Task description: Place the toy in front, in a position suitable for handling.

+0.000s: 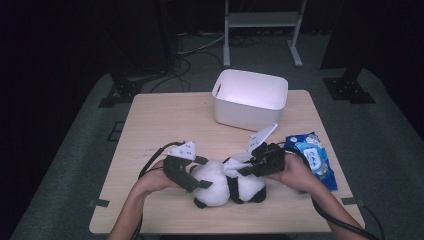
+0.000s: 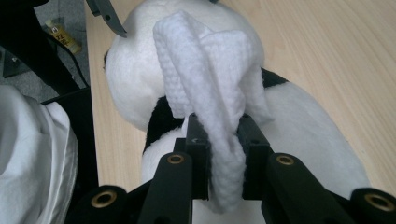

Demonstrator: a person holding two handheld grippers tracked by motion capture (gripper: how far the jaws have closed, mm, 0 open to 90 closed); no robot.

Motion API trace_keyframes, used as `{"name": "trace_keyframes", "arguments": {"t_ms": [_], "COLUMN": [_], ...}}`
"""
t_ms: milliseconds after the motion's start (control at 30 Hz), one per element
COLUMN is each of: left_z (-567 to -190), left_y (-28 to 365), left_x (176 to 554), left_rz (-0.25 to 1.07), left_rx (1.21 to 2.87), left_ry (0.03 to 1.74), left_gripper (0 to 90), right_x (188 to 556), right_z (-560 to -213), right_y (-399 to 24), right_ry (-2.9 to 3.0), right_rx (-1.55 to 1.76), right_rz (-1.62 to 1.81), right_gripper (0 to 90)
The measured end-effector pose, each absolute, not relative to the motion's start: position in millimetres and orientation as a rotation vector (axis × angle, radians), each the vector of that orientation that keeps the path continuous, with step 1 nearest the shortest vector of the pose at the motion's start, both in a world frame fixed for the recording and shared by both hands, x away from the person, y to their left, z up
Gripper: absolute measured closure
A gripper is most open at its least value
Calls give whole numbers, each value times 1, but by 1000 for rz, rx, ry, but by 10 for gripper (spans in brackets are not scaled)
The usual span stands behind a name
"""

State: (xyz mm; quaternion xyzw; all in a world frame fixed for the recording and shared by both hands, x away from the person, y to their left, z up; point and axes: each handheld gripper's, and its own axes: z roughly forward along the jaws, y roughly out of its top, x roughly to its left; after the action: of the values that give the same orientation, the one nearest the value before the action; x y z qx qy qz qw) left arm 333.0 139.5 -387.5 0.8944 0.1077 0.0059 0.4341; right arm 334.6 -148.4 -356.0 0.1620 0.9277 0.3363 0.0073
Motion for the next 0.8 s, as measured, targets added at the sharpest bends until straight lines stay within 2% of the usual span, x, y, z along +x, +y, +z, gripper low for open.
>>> {"name": "trace_keyframes", "arguments": {"t_ms": [167, 500, 800], "left_z": [-395, -411, -415], "left_y": [145, 139, 140], "left_x": [334, 346, 348], "left_rz": [2, 28, 18], "left_rx": [2267, 2236, 2220], "left_ry": [289, 318, 322], "left_gripper": [138, 137, 136], "right_x": [337, 332, 331], "right_z": [-357, -354, -359], "right_y": [-156, -164, -118], "right_ry": [2876, 2855, 2933], "right_rx": [532, 570, 424], "right_rz": [1065, 1050, 976], "right_gripper": [770, 766, 766]}}
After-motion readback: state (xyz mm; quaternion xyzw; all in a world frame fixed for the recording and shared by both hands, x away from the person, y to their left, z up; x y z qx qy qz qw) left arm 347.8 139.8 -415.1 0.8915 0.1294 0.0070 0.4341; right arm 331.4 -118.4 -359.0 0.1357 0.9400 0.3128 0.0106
